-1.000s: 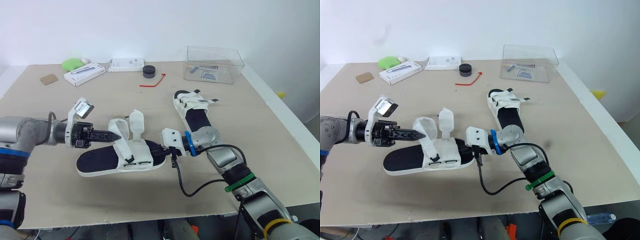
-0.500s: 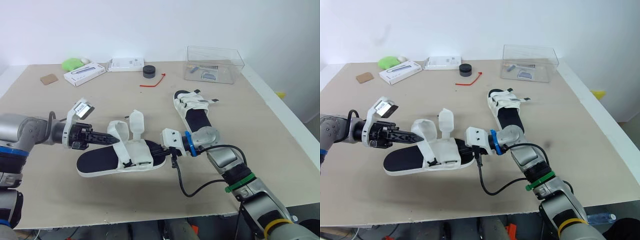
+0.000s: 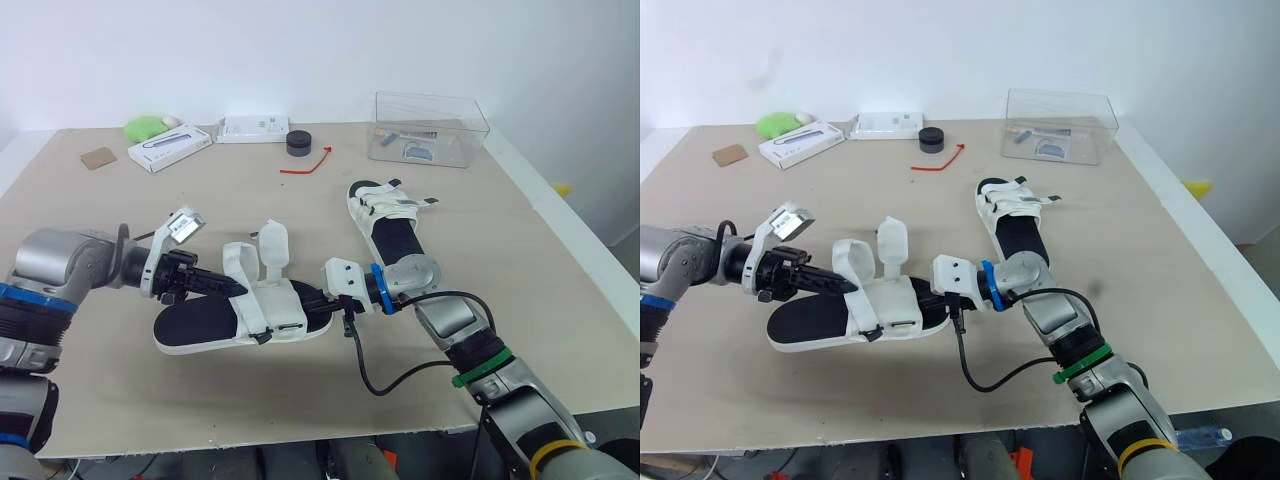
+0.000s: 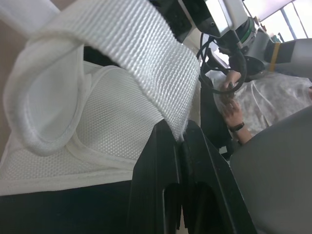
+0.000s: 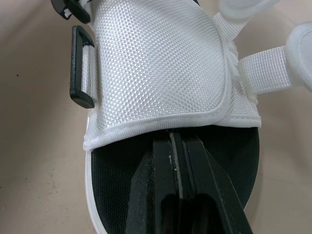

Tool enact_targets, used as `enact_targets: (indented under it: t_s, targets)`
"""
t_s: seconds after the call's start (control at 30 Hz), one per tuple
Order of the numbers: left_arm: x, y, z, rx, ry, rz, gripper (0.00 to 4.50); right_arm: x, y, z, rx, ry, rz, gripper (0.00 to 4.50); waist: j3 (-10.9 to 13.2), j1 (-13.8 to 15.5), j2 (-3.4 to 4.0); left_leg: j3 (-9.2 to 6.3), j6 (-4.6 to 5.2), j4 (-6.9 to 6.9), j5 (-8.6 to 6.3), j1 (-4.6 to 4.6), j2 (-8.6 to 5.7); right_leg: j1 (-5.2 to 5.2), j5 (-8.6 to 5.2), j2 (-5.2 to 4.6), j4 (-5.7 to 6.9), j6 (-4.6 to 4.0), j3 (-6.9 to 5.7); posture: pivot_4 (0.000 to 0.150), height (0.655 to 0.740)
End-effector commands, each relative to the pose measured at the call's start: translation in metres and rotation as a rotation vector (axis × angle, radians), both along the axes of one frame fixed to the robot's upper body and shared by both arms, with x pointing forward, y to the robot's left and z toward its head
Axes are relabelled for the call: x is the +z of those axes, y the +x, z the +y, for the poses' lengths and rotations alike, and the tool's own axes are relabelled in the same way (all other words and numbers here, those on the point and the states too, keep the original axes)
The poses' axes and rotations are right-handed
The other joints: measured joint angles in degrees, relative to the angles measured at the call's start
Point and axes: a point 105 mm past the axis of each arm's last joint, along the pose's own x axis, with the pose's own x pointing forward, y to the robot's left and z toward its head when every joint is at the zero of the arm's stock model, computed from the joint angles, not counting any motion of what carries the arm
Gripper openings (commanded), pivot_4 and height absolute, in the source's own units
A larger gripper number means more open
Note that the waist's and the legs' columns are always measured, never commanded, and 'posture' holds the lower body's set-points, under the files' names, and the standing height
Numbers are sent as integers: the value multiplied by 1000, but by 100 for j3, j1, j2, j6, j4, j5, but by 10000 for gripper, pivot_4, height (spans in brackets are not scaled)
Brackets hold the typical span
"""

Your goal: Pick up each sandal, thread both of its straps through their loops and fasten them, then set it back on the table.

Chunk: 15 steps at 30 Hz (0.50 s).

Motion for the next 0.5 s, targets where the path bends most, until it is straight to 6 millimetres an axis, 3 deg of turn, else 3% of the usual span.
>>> enact_targets:
  t_s: [0.03, 0.27, 0.5]
  targets:
    - [12, -4, -9, -66, 3, -52, 235, -25, 2, -14, -58, -97, 56, 0, 0, 0, 0, 0, 0, 0, 0, 0, 0, 0, 0, 0, 0, 1, 0, 1500, 7400]
    - [2, -23, -11, -162, 62, -30, 235, -26, 2, -13, -59, -95, 58, 0, -1, -3, 0, 2, 0, 1, 0, 1, -2, 0, 0, -1, 1, 4, 4, 1500, 7400]
    - [5, -22, -14, -137, 50, -30, 235, -26, 2, -12, -58, -94, 58, 0, -1, -1, 0, 0, 1, 1, 0, 1, -2, 1, 0, -1, 2, 4, 2, 1500, 7400]
